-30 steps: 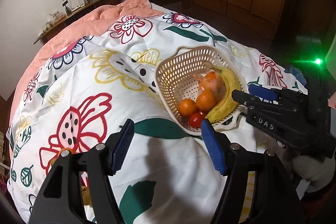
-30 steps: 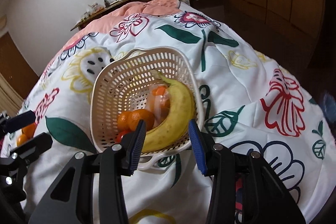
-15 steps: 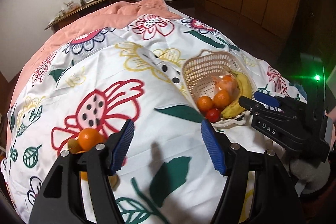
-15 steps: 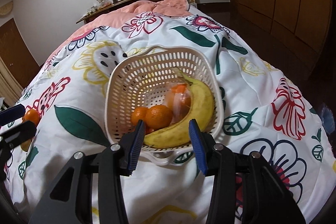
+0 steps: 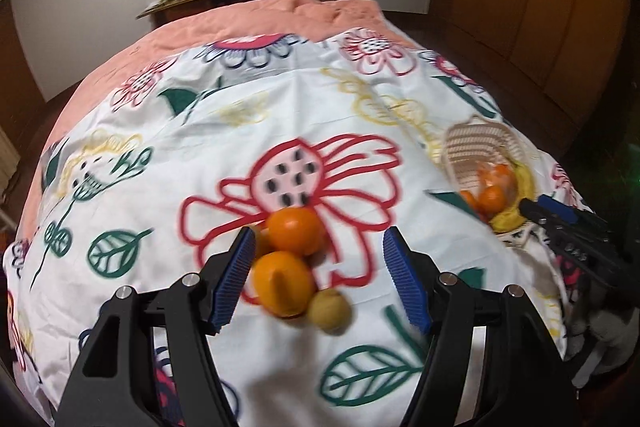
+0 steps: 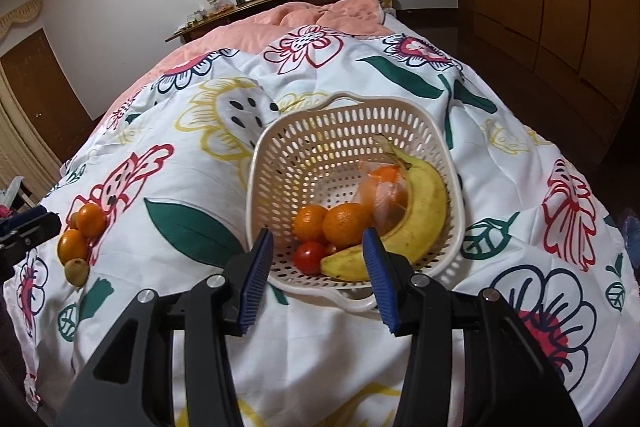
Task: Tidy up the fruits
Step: 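Open the left tool over the basket and move it back to the large orange, then grasp the large orange with the left tool while the right tool grasps a brown kiwi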
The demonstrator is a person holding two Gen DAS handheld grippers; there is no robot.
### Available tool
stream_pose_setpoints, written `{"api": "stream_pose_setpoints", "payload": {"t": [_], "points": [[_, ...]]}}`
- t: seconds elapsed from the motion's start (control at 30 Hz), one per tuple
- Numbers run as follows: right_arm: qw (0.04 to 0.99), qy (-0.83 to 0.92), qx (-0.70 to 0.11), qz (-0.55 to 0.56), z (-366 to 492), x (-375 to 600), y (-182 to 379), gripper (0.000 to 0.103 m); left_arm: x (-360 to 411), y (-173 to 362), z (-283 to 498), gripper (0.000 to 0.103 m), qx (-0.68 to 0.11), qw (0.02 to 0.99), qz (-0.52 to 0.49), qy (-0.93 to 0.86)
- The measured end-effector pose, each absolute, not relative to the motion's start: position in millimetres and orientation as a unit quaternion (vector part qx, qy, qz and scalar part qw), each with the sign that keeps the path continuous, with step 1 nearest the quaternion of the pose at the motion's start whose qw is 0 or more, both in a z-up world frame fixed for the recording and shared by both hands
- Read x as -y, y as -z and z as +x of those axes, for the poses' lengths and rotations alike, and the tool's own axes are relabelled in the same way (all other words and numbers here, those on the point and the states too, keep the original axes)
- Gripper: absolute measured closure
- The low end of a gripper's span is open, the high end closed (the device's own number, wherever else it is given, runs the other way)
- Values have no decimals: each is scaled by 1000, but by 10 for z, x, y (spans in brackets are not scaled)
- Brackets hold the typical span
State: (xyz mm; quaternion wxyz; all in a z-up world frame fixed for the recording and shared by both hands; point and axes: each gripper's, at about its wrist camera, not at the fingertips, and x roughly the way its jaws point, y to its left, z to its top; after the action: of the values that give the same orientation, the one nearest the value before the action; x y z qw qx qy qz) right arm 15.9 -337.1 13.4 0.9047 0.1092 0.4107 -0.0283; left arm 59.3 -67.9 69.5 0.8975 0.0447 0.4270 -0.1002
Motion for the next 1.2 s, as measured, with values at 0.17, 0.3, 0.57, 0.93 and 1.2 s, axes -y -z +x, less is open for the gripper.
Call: {"api": "stream_pose_setpoints", "payload": {"t": [0.17,0.3,0.57,0.93,1.2], "points": [[906,12,-409,109,161,3296,-186,56,529,-595,580,35,-435,895,34,89],[905,-1,-408,115,161,3245,-228,56,455,-495,552,35,-443,892,33,85],[910,-27,-401,100,129,3067,-341,56,395,-342,620,35,-456,886,25,77],[909,-59,-402,94,88,2874,-417,56,381,-239,841,56,-482,870,-8,102],[891,-145,-413,116,65,2624,-565,47,360,-385,737,62,-463,878,-12,121]]}}
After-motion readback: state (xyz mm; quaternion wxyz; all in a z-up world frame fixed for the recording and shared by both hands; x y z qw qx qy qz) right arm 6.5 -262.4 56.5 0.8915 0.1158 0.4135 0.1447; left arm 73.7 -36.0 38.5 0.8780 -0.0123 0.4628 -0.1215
